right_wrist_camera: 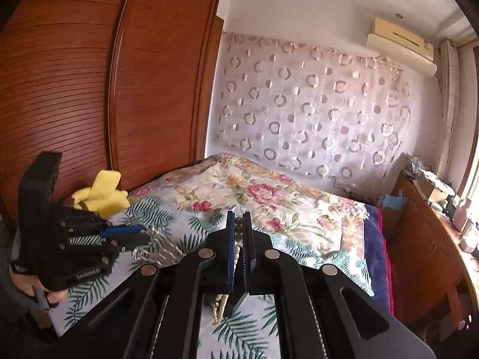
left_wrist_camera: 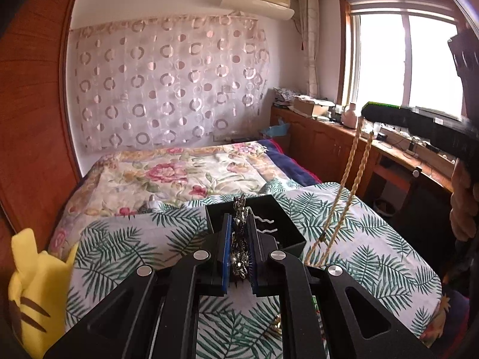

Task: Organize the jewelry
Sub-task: 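Carry silver comb over box with left tool while right tool lifts necklace, then open the left tool to drop the silver comb into the black box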

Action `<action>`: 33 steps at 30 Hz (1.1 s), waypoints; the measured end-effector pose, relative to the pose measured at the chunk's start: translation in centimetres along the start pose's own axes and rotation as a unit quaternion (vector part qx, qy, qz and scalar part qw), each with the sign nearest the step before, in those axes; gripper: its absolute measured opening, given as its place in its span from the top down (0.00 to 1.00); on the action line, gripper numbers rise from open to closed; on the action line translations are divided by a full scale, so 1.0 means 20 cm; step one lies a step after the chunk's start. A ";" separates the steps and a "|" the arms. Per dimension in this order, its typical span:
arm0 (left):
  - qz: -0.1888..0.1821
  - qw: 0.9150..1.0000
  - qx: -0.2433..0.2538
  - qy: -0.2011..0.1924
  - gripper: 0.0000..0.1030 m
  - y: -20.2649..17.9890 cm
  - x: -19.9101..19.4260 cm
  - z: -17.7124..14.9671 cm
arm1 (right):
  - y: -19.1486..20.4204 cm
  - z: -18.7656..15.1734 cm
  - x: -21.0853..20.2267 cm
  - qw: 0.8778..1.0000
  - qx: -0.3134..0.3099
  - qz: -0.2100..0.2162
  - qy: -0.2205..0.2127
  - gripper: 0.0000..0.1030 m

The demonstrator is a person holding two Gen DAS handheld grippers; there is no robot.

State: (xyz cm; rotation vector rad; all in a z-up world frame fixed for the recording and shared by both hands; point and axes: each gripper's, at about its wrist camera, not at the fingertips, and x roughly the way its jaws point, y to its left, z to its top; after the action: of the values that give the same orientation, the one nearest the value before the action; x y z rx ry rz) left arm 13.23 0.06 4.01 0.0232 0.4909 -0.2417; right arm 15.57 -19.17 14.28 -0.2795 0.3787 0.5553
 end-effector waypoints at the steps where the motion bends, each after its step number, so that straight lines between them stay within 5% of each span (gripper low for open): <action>1: 0.001 1.000 0.001 0.000 0.92 0.00 0.00 0.01 | -0.01 0.03 0.00 1.000 -0.002 -0.002 -0.004 0.95; 12: 0.011 1.000 0.013 0.003 0.92 -0.01 0.12 0.11 | -0.10 0.23 0.17 1.000 0.002 -0.018 -0.013 0.95; 33: 0.014 0.997 0.006 0.072 0.92 0.01 0.48 -0.03 | -0.06 -0.26 0.67 0.991 0.051 0.031 0.123 0.94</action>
State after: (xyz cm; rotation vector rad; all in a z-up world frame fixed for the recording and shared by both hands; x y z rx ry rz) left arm 21.17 -1.95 -0.96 0.0596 0.6315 -0.2166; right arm 25.37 -15.75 4.16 -0.2389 0.6544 0.5627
